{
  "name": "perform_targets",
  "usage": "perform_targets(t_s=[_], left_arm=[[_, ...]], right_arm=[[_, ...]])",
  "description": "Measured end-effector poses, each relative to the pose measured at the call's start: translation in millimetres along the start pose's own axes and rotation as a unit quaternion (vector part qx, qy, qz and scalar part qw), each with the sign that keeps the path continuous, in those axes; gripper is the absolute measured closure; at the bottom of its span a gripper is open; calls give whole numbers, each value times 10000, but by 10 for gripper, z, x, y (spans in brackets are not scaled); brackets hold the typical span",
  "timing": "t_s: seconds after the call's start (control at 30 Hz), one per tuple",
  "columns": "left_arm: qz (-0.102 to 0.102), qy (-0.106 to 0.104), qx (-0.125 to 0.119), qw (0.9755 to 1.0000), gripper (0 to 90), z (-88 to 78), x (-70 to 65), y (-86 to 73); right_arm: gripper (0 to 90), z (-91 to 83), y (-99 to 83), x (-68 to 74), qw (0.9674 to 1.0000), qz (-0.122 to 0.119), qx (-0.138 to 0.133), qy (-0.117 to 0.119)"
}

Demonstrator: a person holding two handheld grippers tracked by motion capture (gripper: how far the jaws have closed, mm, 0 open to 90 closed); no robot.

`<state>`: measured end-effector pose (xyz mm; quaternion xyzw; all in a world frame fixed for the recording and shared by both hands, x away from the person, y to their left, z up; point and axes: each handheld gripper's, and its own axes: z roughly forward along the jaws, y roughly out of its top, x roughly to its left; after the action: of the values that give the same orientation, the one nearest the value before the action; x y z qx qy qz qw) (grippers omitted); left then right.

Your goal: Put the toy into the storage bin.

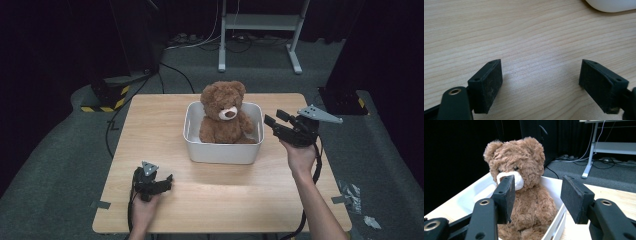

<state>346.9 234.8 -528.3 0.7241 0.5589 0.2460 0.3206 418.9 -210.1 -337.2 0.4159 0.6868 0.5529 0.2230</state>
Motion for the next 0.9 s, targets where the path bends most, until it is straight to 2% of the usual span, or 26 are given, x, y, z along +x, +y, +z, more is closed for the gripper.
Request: perform_targets(t_s=[0.5, 0.9], left_arm=[[1, -4, -4, 10000, 188, 0, 1, 0], [3, -3, -3, 10000, 188, 0, 1, 0]], right_arm=[[456, -250, -123, -113, 9998, 153, -105, -40], [457, -366, -191, -170, 9996, 233, -137, -53]])
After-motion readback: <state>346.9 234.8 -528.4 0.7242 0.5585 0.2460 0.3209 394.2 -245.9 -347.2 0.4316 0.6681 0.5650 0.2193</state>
